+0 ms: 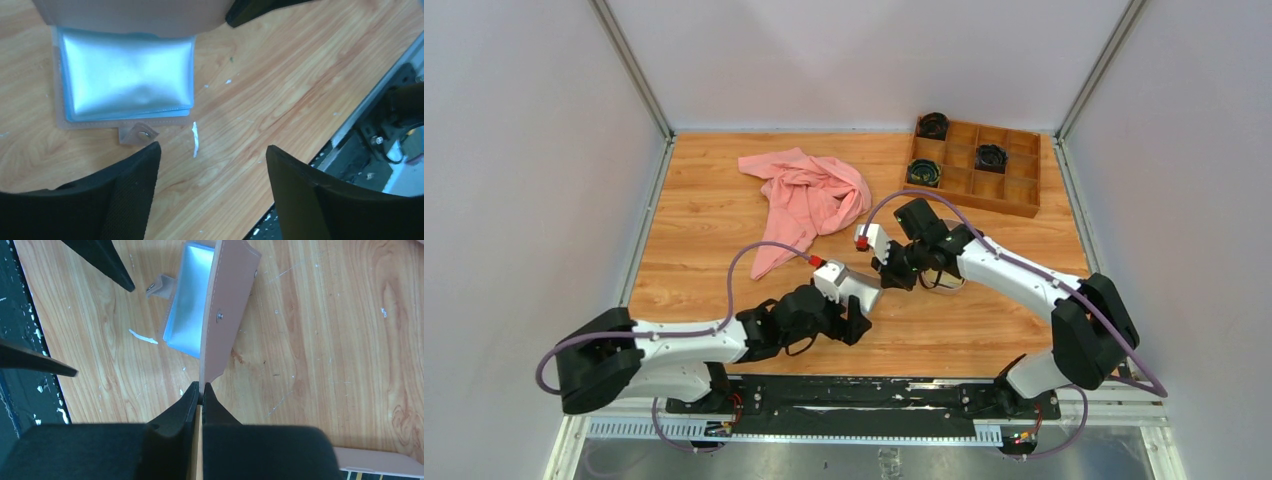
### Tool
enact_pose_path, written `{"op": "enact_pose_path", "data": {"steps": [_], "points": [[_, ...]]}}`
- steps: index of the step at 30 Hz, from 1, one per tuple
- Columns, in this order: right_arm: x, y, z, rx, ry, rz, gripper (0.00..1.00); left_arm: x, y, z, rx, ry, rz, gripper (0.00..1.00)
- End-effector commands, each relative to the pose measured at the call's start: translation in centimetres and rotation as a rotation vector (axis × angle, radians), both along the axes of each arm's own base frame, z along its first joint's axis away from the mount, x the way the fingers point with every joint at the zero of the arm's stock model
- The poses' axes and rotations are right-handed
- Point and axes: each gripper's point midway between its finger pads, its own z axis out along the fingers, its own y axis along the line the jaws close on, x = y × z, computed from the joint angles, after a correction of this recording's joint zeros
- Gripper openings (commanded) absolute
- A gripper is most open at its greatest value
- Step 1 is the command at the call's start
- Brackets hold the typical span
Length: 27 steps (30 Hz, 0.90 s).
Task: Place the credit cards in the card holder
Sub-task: Open the card holder.
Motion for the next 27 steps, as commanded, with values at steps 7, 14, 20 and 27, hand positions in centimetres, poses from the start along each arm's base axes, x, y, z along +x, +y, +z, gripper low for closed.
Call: {"op": "enact_pose_path", "data": {"steps": [7, 14, 20, 27], "points": [[-1.4, -0.5, 1.1, 0.020, -0.011, 0.114, 0.00, 1.4, 5.1, 6.8, -0.100, -0.380, 0.054, 0.94], [-2.1, -0.6, 2.4, 0.064, -0.027, 0.167, 0.00, 2.4, 7.2, 8.8, -0.027, -0.590, 0.044, 1.00], [-2.7, -1.1, 3.5, 0.100, -0.052, 0.209, 0.00, 2.9, 6.3, 8.8, -0.005, -0.608, -0.050, 1.00], [-3.1, -1.6, 4.2, 0.122, -0.073, 0.241, 0.00, 3.1, 5.4, 9.8, -0.039, -0.628, -0.135, 0.99]]}}
